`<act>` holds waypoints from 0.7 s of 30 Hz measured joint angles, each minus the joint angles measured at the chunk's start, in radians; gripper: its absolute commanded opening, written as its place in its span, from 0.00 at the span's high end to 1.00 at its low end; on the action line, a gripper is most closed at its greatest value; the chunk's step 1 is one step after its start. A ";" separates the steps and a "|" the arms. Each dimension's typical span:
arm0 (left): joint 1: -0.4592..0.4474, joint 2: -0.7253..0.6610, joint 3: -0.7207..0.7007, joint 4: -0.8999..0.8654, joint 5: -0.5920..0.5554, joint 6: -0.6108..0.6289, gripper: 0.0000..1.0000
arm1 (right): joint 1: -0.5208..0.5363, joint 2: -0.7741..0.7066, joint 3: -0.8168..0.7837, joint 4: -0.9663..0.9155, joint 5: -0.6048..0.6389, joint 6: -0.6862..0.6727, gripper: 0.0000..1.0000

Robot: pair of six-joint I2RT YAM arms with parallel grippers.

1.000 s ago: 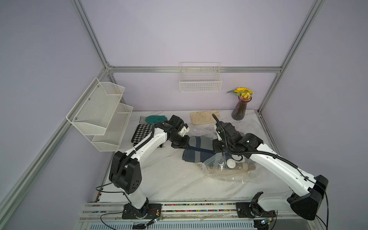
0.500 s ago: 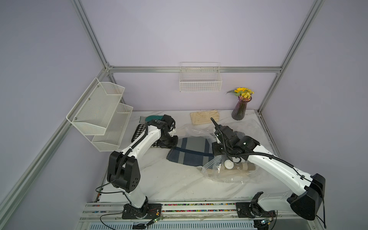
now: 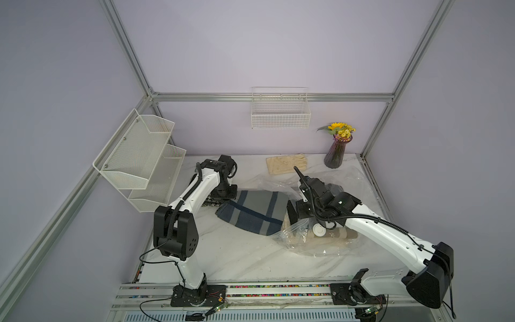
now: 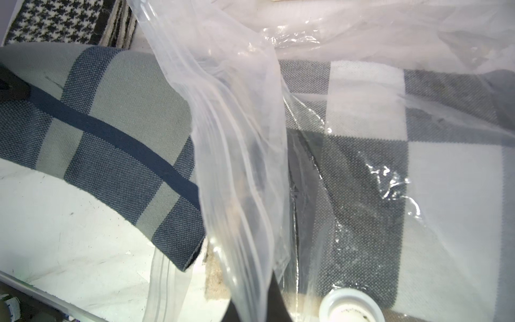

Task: Take the scarf out of the vacuum bag
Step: Take out the scarf from the vacuum bag.

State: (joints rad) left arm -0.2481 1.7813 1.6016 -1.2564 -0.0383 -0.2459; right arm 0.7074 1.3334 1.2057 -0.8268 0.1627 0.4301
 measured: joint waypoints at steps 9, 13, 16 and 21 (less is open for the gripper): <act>0.030 0.066 0.030 -0.006 -0.086 0.004 1.00 | 0.000 0.000 -0.023 0.018 0.012 -0.001 0.94; 0.051 0.097 0.089 -0.018 -0.103 0.005 1.00 | -0.001 0.002 -0.027 0.019 0.041 0.004 0.94; 0.060 0.110 0.125 -0.022 -0.108 0.006 1.00 | -0.011 0.018 -0.027 0.019 0.067 0.010 0.95; 0.062 0.115 0.167 -0.039 -0.109 0.007 1.00 | -0.038 0.099 -0.027 0.024 0.117 0.018 0.95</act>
State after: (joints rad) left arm -0.1864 1.8961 1.7683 -1.2957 -0.1478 -0.2386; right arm 0.6697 1.4322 1.1790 -0.8024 0.2802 0.4477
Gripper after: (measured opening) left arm 0.068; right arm 0.056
